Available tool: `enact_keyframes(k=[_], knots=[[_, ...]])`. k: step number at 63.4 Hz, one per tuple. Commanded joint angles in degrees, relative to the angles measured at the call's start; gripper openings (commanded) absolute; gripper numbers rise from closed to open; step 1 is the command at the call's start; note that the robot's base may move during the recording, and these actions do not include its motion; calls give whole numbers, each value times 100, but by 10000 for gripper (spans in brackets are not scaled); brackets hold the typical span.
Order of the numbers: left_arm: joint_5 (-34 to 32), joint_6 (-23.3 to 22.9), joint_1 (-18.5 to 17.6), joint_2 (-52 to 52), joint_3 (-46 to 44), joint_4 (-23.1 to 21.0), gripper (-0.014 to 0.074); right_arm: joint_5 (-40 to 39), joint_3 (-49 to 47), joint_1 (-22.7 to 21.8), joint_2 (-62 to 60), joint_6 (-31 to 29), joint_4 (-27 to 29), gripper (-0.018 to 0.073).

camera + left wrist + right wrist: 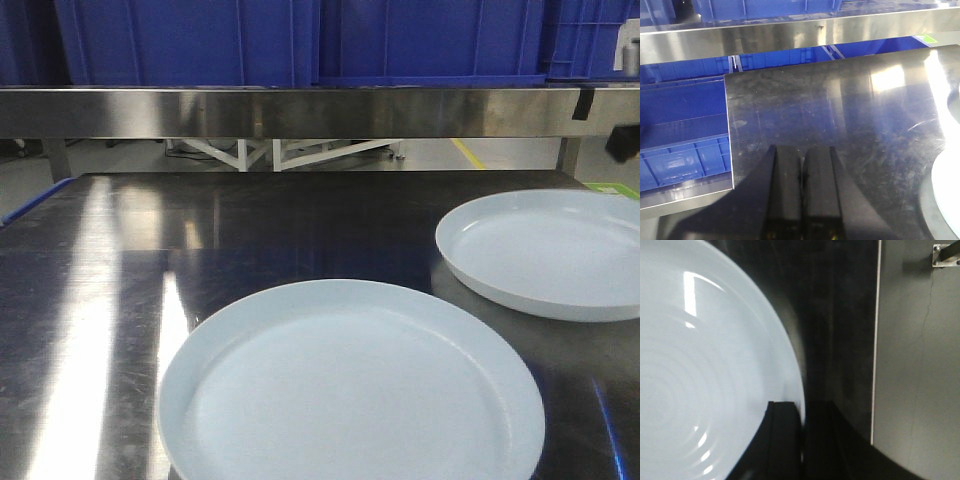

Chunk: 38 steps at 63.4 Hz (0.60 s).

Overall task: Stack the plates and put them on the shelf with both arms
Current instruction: 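Lift the white plate with the right gripper over the center plate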

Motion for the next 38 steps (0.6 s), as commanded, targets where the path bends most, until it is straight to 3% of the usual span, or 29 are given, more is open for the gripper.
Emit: enact_keyframes(k=[1,17,25,38], knots=[[-430,-55,19,40,-170,45,84,-102,-128,-4,-608,-74,-109,56],[-430,-55,19,40,-170,45,84,311,-165,257,-1721,-79,176,56],[-430,-55,19,40,-170,45,84,491,-178,710,-2213,-235,628,56],[-430,-55,19,40,-170,45,84,1141,-146,1710,-2340,-825,1808,56]])
